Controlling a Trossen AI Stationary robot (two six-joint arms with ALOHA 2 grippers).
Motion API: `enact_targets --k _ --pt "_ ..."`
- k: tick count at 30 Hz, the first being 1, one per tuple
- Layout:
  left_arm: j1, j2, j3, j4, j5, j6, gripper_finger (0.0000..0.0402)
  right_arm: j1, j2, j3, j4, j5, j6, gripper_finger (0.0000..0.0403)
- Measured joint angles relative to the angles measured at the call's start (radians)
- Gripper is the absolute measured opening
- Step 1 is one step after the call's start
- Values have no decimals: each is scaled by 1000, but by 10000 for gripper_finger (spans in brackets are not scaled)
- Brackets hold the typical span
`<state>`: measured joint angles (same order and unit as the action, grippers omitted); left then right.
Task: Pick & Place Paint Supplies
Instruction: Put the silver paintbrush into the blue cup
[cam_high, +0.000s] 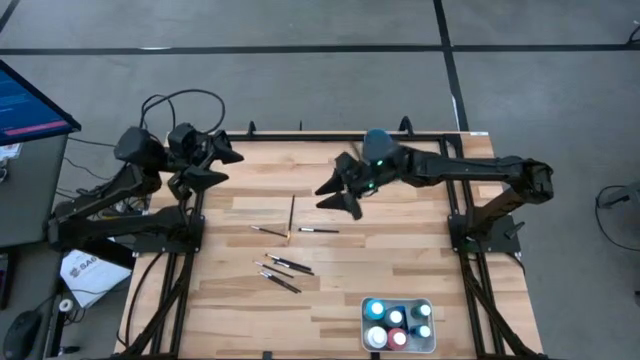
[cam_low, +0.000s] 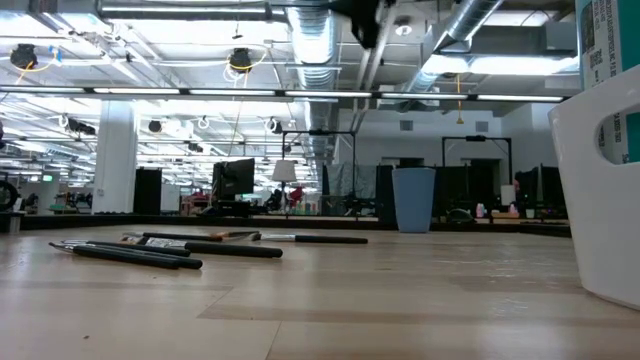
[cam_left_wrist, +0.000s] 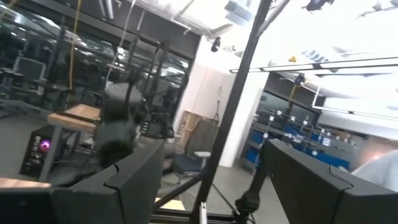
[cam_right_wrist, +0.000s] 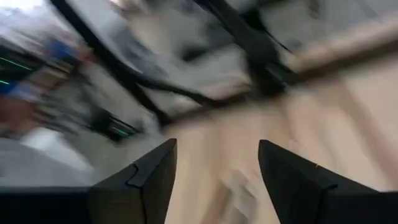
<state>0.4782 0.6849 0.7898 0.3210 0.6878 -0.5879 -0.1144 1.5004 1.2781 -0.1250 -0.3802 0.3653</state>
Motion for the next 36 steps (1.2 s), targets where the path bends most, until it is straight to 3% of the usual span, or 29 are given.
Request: enact_targets --k 3,12,17,24,29,36 --pt "0 -6 0 -5 20 -21 269 23 56 -1 -121 116 -49 213" --pt "0 -6 0 -10 47 -23 269 89 354 55 -246 131 -77 184" --pt "1 -6 0 -11 79 -47 269 93 523 197 -340 153 -117 171" --pt "1 -8 0 -11 128 -76 269 96 740 486 -636 327 -257 164" --pt "1 -22 0 -13 145 -93 269 94 831 632 -709 329 -313 166" --pt "1 -45 0 -10 154 -100 269 93 924 716 -760 337 -336 159"
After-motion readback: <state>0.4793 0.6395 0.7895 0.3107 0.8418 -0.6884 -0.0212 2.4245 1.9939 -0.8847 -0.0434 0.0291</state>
